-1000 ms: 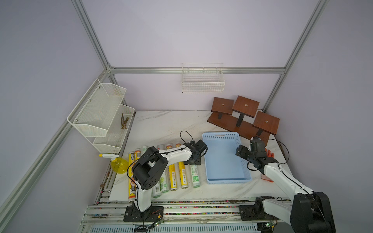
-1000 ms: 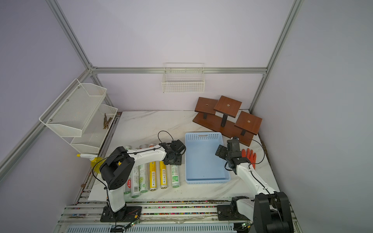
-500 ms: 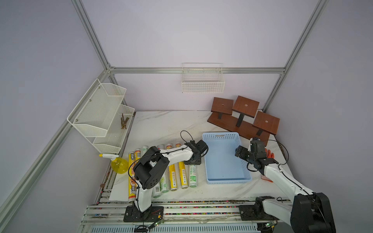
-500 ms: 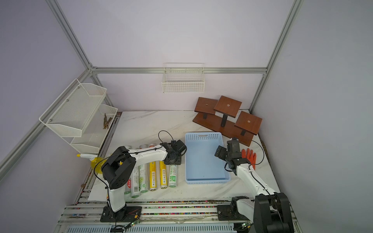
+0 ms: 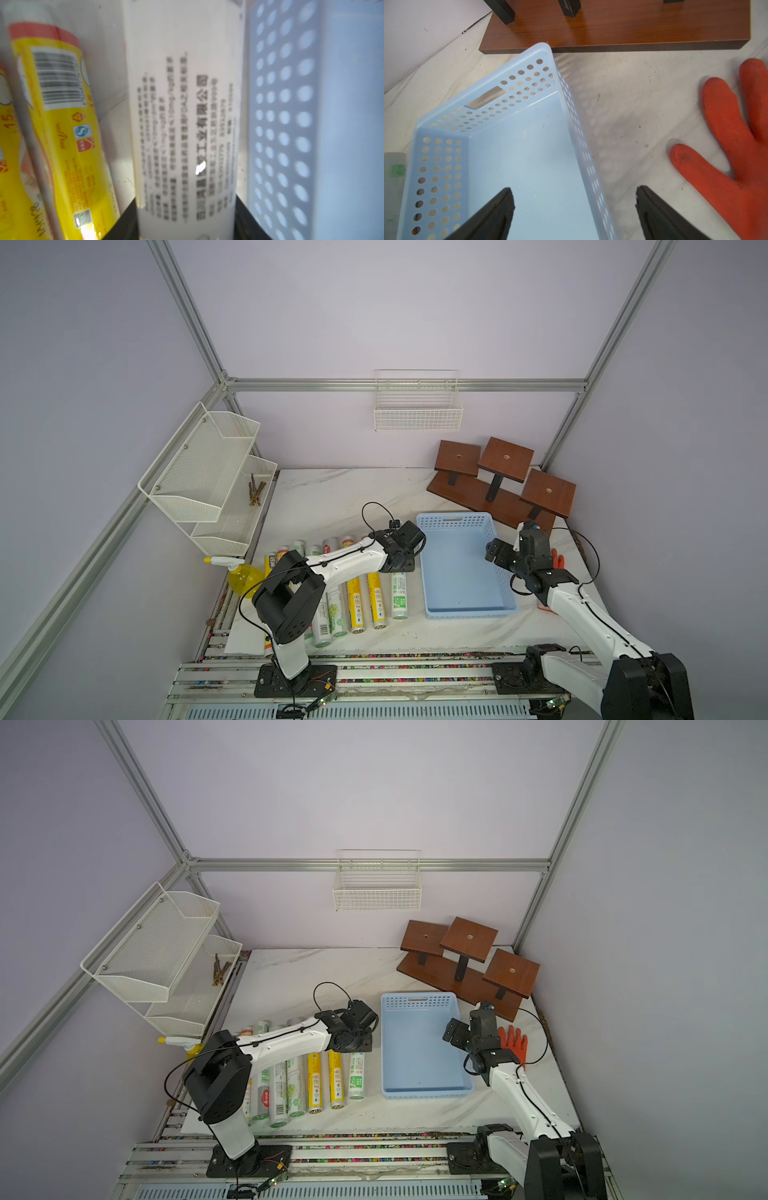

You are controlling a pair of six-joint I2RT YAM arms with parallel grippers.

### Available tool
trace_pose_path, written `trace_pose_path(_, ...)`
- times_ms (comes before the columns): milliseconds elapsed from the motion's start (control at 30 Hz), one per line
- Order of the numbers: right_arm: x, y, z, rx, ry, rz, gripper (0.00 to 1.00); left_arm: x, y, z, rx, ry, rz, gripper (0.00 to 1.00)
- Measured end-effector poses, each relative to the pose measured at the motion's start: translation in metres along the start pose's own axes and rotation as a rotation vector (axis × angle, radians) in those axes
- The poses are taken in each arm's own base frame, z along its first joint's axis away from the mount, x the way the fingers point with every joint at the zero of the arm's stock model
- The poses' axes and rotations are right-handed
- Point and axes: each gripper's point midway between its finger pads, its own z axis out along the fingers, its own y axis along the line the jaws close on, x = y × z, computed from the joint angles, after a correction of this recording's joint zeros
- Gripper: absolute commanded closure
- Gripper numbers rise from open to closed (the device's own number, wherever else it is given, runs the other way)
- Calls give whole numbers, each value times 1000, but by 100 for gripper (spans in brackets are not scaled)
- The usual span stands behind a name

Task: Put the plastic wrap into the basket
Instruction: Pick up the plastic wrap from the center of the board, then place the plastic wrap in the basket.

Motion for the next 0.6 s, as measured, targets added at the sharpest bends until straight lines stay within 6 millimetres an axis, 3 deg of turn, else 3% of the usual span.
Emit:
trace_pose_path(167,2,0,0,-4,4,2,4,-18,-14,-25,86,-69,-24,82)
trace_pose_path(400,8,10,1,-64,35,4,5,-19,-22,-37,168,-83,-41,82)
trace_pose_path(600,16,24,5,-147,82,22,6,-23,-55,-53,329,-95,-42,81)
